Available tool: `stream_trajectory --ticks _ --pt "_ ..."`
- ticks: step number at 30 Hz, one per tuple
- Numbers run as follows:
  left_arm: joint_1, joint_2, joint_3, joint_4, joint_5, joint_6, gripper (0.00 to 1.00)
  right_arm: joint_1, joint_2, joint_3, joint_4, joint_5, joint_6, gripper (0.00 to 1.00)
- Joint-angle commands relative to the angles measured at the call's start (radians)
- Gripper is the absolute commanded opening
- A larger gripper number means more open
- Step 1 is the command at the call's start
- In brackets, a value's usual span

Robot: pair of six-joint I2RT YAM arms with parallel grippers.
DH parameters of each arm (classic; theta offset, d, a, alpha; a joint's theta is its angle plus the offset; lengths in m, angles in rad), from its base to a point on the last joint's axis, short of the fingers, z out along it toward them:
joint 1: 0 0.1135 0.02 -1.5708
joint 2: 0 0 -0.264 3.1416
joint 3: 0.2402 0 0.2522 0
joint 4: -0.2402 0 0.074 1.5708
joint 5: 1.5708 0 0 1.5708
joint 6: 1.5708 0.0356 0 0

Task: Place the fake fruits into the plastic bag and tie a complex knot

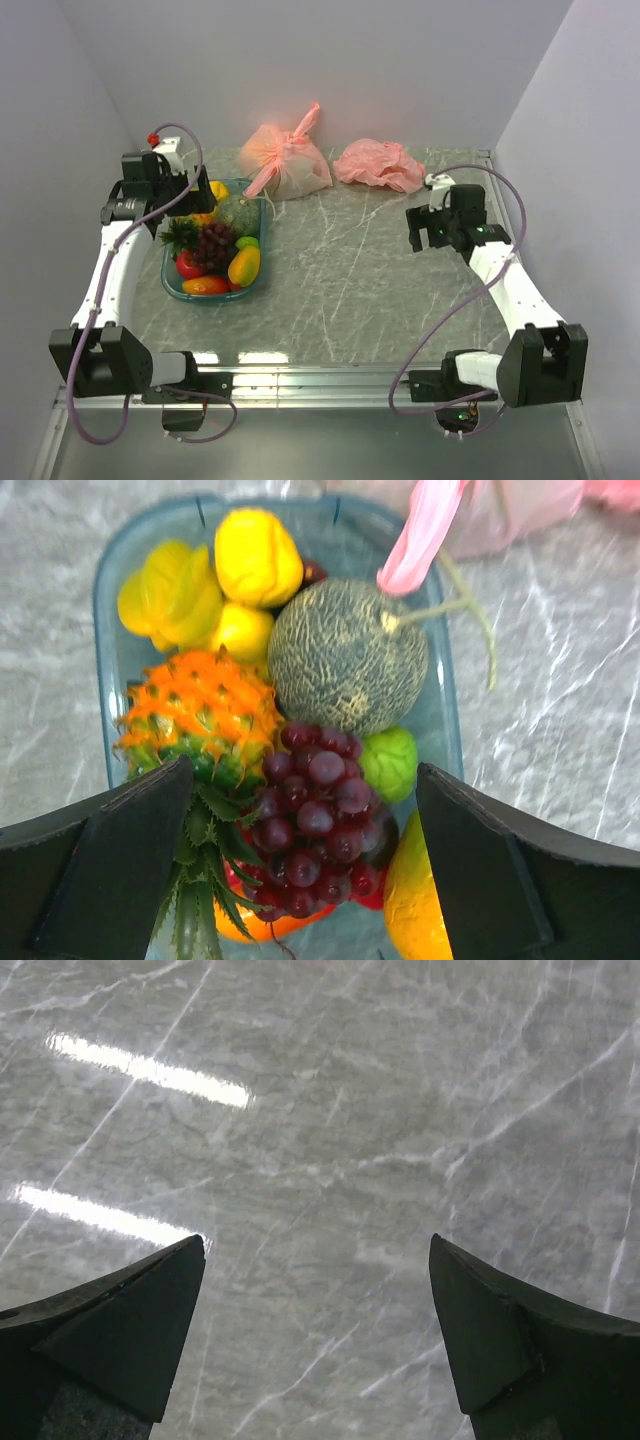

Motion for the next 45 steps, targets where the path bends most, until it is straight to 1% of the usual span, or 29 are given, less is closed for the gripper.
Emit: stream_trajectory --ticks 1,5,6,7,8,13,14,16,17,19,20,22,23,26,27,29,30,32,33,34,35,36,37,39,40,42,43,44,45 --pt "-0.002 -0.085 -0.010 0.143 0.009 -0.064 0.99 0.050 0.045 0.062 0.134 0.063 -0.044 1.00" --pt "-0.002 -0.121 -0.021 0.229 0.025 -0.064 0.99 0.108 0.155 0.105 0.275 0.126 -0.125 1.00" --pt "-0.002 -0.119 -0.016 0.235 0.025 -0.064 0.99 0.116 0.182 0.122 0.329 0.138 -0.145 1.00" --pt "-0.004 -0.119 -0.013 0.238 0.025 -0.064 1.00 0.116 0.208 0.122 0.329 0.154 -0.165 1.00" --pt "-0.004 -0.115 -0.007 0.240 0.031 -0.064 0.99 0.137 0.237 0.148 0.383 0.174 -0.181 1.00" --pt "-0.002 -0.122 0.011 0.264 0.098 -0.075 0.99 0.176 0.473 0.261 0.512 0.243 -0.241 0.99" --pt "-0.002 -0.139 0.001 0.278 0.104 -0.081 0.99 0.186 0.543 0.298 0.554 0.276 -0.248 0.99" --pt "-0.002 -0.156 -0.028 0.324 0.118 -0.088 0.99 0.194 0.611 0.337 0.598 0.318 -0.273 0.98" --pt "-0.002 -0.173 -0.042 0.341 0.126 -0.087 0.99 0.196 0.668 0.361 0.656 0.356 -0.280 0.98" --pt "-0.004 -0.186 -0.077 0.367 0.134 -0.096 0.99 0.202 0.720 0.378 0.717 0.391 -0.294 0.98" --pt "-0.004 -0.196 -0.088 0.382 0.137 -0.111 0.99 0.203 0.766 0.386 0.795 0.431 -0.306 0.98" --pt "-0.002 -0.199 -0.111 0.384 0.155 -0.121 0.99 0.209 0.814 0.407 0.835 0.454 -0.323 0.97" --pt "-0.004 -0.203 -0.119 0.385 0.154 -0.128 0.99 0.220 0.865 0.458 0.842 0.482 -0.336 0.97" --pt "-0.004 -0.197 -0.136 0.376 0.146 -0.122 0.99 0.231 0.938 0.527 0.862 0.507 -0.375 0.91" --pt "-0.002 -0.194 -0.136 0.373 0.144 -0.119 0.99 0.231 0.958 0.553 0.846 0.514 -0.382 0.79" --pt "-0.002 -0.190 -0.133 0.375 0.129 -0.118 0.99 0.231 1.008 0.634 0.774 0.520 -0.379 0.66" --pt "-0.002 -0.190 -0.130 0.378 0.126 -0.119 0.99 0.229 1.016 0.651 0.764 0.525 -0.376 0.58" --pt "-0.001 -0.187 -0.125 0.381 0.121 -0.122 0.99 0.220 1.013 0.664 0.737 0.510 -0.373 0.44" --pt "-0.001 -0.185 -0.125 0.385 0.121 -0.125 0.99 0.222 1.003 0.658 0.739 0.510 -0.374 0.27" --pt "-0.002 -0.182 -0.119 0.384 0.121 -0.127 0.99 0.222 0.980 0.650 0.718 0.507 -0.374 0.16" --pt "-0.001 -0.180 -0.116 0.382 0.132 -0.128 0.99 0.222 0.960 0.650 0.695 0.502 -0.359 0.00" --pt "-0.001 -0.177 -0.108 0.381 0.137 -0.127 0.99 0.222 0.935 0.645 0.670 0.493 -0.344 0.00" --pt "-0.002 -0.173 -0.104 0.381 0.141 -0.125 0.99 0.222 0.870 0.632 0.608 0.444 -0.324 0.00" --pt "-0.002 -0.168 -0.090 0.376 0.158 -0.113 0.99 0.219 0.791 0.616 0.528 0.377 -0.258 0.00" --pt "-0.001 -0.161 -0.087 0.367 0.166 -0.099 0.99 0.219 0.712 0.611 0.432 0.290 -0.210 0.00" --pt "-0.001 -0.151 -0.078 0.361 0.192 -0.087 0.97 0.217 0.636 0.605 0.350 0.226 -0.160 0.00" --pt "-0.002 -0.142 -0.078 0.356 0.198 -0.079 0.96 0.216 0.572 0.611 0.254 0.182 -0.137 0.00" --pt "-0.002 -0.141 -0.078 0.356 0.207 -0.078 0.96 0.214 0.541 0.611 0.216 0.109 -0.101 0.00" --pt "-0.002 -0.141 -0.082 0.356 0.213 -0.079 0.97 0.214 0.513 0.610 0.181 0.077 -0.077 0.00"
